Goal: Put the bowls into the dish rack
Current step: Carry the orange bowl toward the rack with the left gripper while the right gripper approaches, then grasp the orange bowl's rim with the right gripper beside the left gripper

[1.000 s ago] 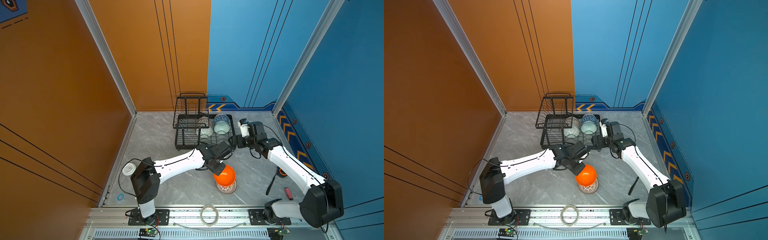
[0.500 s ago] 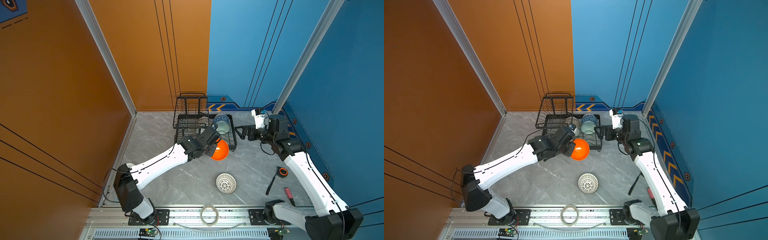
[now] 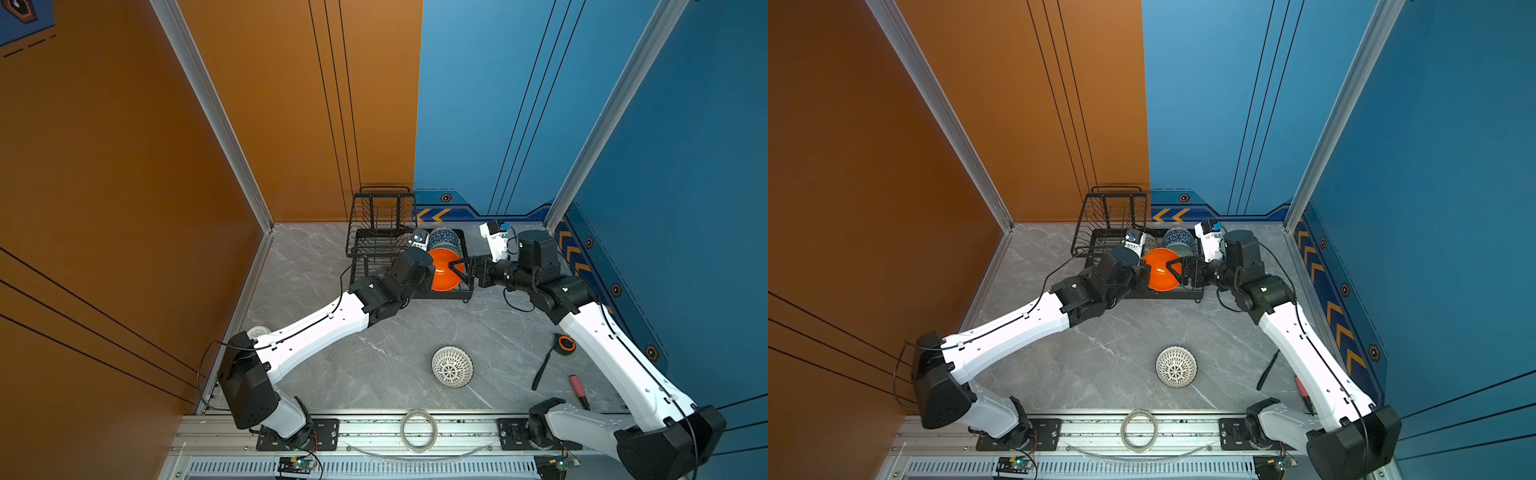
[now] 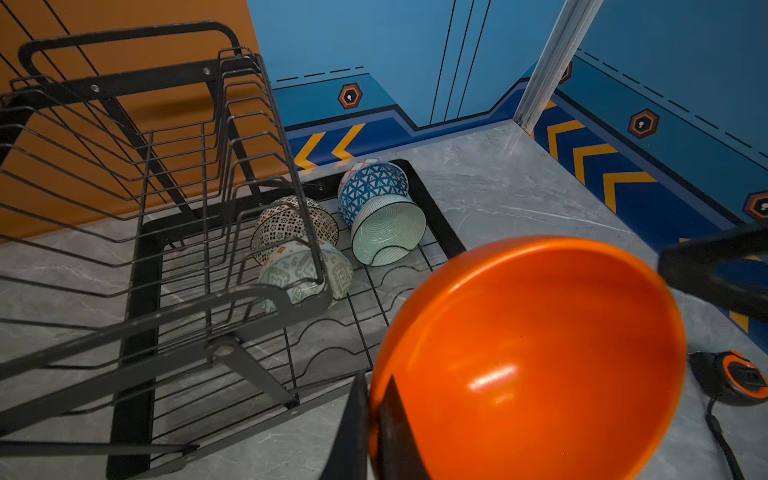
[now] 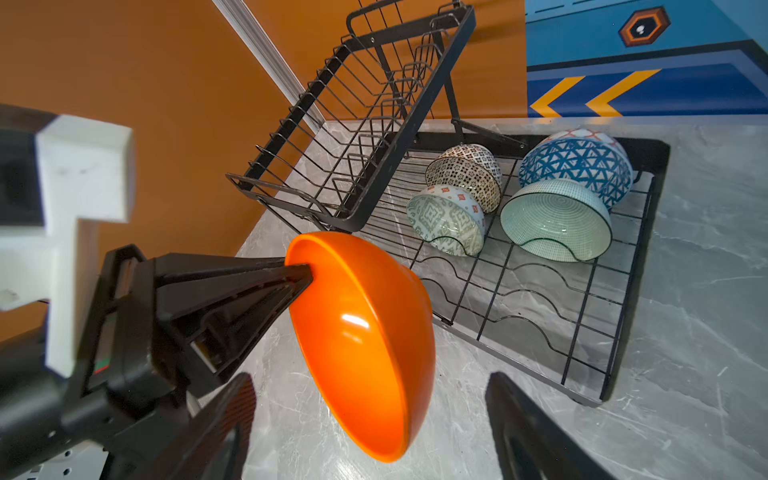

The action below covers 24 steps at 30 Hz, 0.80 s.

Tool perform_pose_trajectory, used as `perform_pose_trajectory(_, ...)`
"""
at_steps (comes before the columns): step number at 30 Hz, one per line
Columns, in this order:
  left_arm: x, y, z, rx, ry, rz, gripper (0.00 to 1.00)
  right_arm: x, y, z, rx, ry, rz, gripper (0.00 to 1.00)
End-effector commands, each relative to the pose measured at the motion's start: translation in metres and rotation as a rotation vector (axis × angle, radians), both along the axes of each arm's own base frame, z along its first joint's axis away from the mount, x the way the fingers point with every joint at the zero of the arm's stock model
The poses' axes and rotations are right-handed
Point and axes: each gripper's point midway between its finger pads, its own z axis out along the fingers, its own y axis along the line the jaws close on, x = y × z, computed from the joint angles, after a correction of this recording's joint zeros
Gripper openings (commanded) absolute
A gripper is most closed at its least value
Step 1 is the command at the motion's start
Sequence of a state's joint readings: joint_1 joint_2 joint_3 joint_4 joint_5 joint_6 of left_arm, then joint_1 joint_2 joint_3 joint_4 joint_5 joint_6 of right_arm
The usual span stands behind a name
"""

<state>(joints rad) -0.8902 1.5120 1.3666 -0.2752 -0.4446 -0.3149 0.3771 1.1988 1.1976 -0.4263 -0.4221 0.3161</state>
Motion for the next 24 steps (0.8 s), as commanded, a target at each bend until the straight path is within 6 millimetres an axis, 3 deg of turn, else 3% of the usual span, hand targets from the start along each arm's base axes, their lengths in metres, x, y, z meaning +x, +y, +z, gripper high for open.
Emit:
perform_pose_trajectory(1, 0.003, 0.01, 0.043, -0.129, -0.104, 0.032, 0.0, 0.015, 0.001, -0.013, -0.02, -0.004, -0.075, 0.82)
perform_pose_trajectory(8, 0.001, 0.014, 0.043, -0.155, -0.101, 0.011, 0.0, 0.029, 0.015, -0.026, -0.037, 0.006, -0.089, 0.66)
perform_pose_trajectory(24, -0.003, -0.003, 0.023, -0.182, -0.038, -0.053, 0.0, 0.034, 0.023, -0.023, -0.049, -0.015, -0.082, 0.3)
